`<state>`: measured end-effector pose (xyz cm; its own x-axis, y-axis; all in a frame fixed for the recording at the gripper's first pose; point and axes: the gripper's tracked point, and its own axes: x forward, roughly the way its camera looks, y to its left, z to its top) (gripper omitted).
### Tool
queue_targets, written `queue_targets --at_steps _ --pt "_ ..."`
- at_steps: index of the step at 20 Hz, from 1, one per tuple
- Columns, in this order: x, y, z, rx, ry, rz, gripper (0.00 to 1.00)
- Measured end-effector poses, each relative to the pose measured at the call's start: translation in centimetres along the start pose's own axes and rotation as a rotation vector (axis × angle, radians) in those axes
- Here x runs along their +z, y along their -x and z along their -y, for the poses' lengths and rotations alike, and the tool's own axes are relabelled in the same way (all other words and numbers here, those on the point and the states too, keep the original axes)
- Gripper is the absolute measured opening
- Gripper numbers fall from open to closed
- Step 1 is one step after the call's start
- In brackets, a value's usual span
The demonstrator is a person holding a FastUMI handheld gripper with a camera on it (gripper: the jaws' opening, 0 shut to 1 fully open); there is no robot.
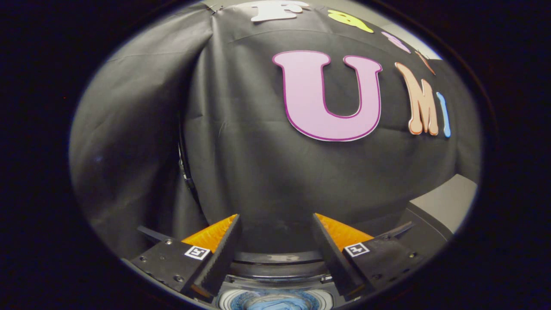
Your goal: Put the clothes into the washing machine and then close the washing machine lid.
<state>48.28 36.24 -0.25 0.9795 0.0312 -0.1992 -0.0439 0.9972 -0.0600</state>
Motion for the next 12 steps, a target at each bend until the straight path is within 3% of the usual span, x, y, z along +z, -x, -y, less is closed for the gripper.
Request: queue_targets --at_steps 12 --pt "-0.7 2.8 0.1 -0.010 -0.002 0.034 0.97"
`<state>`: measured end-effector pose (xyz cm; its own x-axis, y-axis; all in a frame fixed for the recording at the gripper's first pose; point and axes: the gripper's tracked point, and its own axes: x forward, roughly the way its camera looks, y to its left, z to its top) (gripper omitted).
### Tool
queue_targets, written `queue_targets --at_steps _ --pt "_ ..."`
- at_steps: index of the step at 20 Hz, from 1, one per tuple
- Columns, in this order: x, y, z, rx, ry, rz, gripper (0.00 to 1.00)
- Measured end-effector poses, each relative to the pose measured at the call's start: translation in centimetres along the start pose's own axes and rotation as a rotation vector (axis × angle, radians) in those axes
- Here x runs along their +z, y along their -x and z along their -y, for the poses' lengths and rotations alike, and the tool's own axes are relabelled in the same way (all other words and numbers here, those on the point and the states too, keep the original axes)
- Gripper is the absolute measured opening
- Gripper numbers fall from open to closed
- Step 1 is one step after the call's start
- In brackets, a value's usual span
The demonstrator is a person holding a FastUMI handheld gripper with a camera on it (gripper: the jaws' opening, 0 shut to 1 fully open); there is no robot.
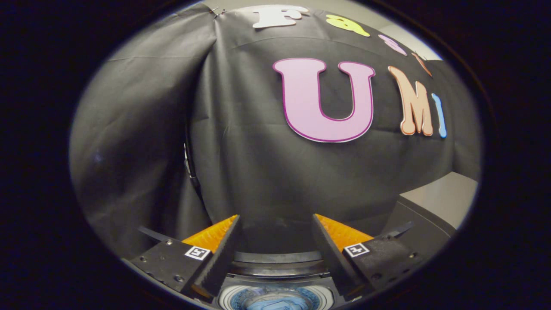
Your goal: Put the clothes into the washing machine and then close the washing machine lid.
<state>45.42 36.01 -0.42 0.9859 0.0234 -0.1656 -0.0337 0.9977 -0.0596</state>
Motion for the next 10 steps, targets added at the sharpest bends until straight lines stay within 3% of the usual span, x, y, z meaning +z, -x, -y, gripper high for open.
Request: queue_targets --at_steps 10 --pt "-0.6 1.9 -0.1 0.004 0.000 0.023 0.97"
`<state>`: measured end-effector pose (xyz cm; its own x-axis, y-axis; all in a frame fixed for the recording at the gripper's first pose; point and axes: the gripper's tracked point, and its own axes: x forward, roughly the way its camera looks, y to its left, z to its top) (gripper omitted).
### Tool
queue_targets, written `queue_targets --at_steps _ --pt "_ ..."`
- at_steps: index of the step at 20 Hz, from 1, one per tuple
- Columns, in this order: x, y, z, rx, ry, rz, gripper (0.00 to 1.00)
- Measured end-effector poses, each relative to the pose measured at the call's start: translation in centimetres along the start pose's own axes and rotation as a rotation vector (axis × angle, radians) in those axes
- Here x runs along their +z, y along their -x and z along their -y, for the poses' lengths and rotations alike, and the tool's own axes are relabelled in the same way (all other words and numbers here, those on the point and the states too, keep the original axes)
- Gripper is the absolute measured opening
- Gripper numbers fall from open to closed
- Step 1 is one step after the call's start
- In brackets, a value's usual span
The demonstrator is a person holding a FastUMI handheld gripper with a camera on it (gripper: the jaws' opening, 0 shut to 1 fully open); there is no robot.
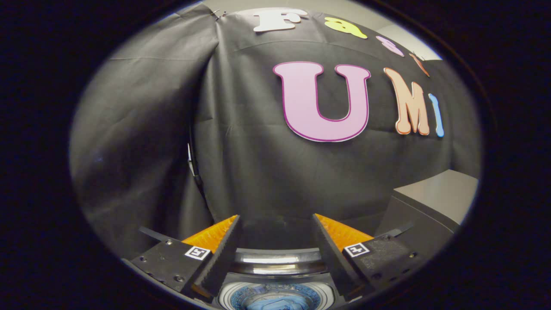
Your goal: Put the clothes into the washing machine and then close the washing machine lid.
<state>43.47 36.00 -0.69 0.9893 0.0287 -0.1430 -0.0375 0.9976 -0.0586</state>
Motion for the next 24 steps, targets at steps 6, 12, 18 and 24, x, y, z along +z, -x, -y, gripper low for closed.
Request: queue_targets --at_steps 6,12,18,24 --pt "-0.4 1.2 -0.1 0.030 -0.003 0.032 0.97" --pt "-3.2 2.6 -0.6 0.074 0.002 -0.009 0.97" --pt "-6.7 4.8 -1.6 0.093 -0.007 -0.010 0.97" --pt "-7.4 4.9 -0.7 0.009 -0.016 -0.040 0.97"
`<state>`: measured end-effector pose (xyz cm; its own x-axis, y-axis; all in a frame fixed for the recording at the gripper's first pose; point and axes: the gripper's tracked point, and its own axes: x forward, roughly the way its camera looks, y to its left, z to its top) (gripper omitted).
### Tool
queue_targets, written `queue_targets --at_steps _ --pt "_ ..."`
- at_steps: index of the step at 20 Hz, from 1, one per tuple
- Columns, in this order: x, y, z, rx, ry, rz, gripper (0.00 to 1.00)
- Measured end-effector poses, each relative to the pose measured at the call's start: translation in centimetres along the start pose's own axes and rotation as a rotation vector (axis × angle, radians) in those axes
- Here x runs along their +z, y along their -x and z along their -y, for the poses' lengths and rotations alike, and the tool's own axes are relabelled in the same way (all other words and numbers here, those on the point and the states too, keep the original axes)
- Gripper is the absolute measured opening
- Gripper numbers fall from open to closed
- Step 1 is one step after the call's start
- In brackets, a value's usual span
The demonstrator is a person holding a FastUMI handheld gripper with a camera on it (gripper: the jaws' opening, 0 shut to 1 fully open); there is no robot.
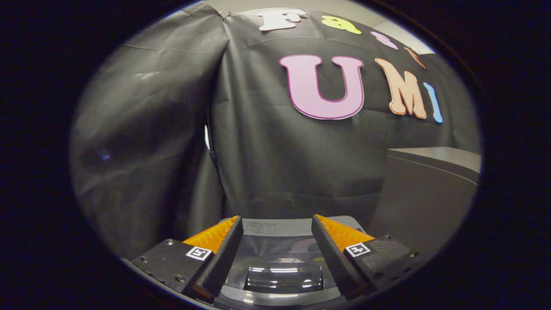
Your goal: Put the clothes into the washing machine and then close the washing machine lid.
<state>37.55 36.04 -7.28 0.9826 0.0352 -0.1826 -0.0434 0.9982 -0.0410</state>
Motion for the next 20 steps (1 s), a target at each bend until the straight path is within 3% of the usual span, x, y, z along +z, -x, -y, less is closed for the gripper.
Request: queue_targets --at_steps 3,8,15,20 --pt "-0.3 -0.1 0.1 -0.008 0.026 0.004 0.97" --pt "-0.2 0.2 0.6 -0.025 -0.036 -0.050 0.97" --pt "0.3 0.7 0.2 0.012 -0.054 -0.090 0.97" --pt "-0.5 4.6 1.4 0.023 -0.087 -0.116 0.97"
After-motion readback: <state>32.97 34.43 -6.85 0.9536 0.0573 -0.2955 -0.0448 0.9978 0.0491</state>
